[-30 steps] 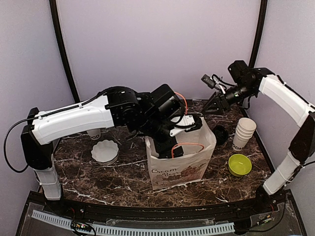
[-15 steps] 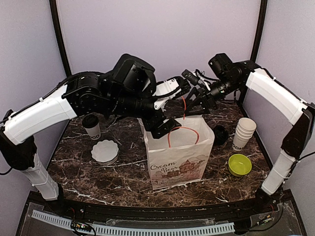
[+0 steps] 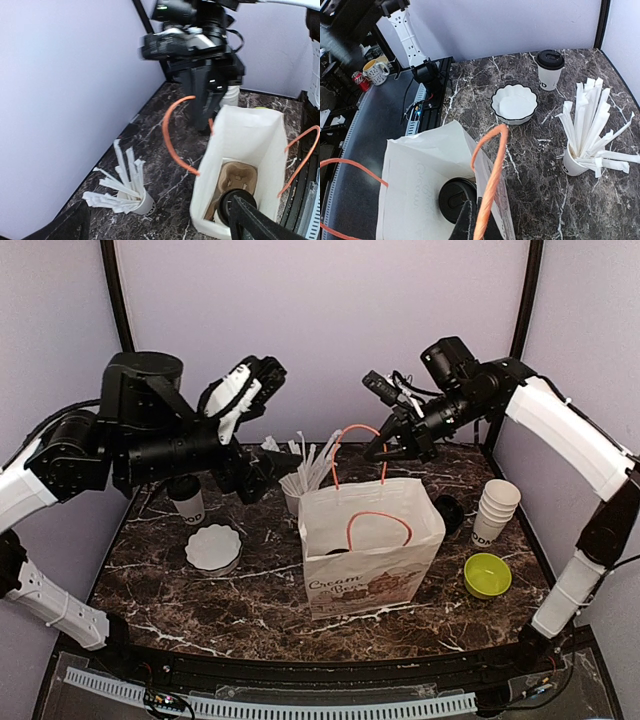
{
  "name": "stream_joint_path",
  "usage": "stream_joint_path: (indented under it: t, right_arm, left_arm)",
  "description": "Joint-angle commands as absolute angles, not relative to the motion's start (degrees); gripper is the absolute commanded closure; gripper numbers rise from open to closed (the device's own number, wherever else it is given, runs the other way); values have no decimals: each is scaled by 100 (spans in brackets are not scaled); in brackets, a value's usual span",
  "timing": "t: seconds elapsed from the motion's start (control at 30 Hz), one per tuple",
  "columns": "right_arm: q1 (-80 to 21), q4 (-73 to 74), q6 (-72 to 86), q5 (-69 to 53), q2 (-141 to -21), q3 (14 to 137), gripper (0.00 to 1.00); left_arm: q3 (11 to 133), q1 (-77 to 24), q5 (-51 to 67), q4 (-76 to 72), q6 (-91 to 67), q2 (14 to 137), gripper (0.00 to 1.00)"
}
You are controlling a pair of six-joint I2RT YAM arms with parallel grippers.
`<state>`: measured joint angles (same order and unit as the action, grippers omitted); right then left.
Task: Pack the takeout coffee
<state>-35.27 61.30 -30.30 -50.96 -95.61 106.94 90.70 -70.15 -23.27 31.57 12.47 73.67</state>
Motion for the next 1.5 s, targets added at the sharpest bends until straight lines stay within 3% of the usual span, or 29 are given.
stream_joint_path:
  t: [0.0,0.17,0.37,0.77,1.2,1.47]
  right_arm:
    - [-3806,5685,-2957,-5340,-8486,9704,100]
    - [-4304,6031,-3303,-5522,-7860,8939,100]
    - [-4940,6384,-3547,-5688,-7540,8437,100]
    - [-5921,6826,-3752,-5687,-7383,8283,100]
    - [-6064,6884,-3790,-5493,-7373,8407,100]
    - [-5992,6711,-3584,-4618,-7443,8811,100]
  left_arm:
    - [8035,-7010,-3463,1806,1424,6451,1]
    - [7028,-6818,-4240,1001,1580,5682,1]
    - [6756,-6622,-4274,1015,1277,5444,1]
    - [7339,-6580,-4268,1284,1313,6211,1]
    - [7745,-6481,-4124,1507,1256,6633,1]
    - [8198,-6370,-4471,2622,601,7011,1]
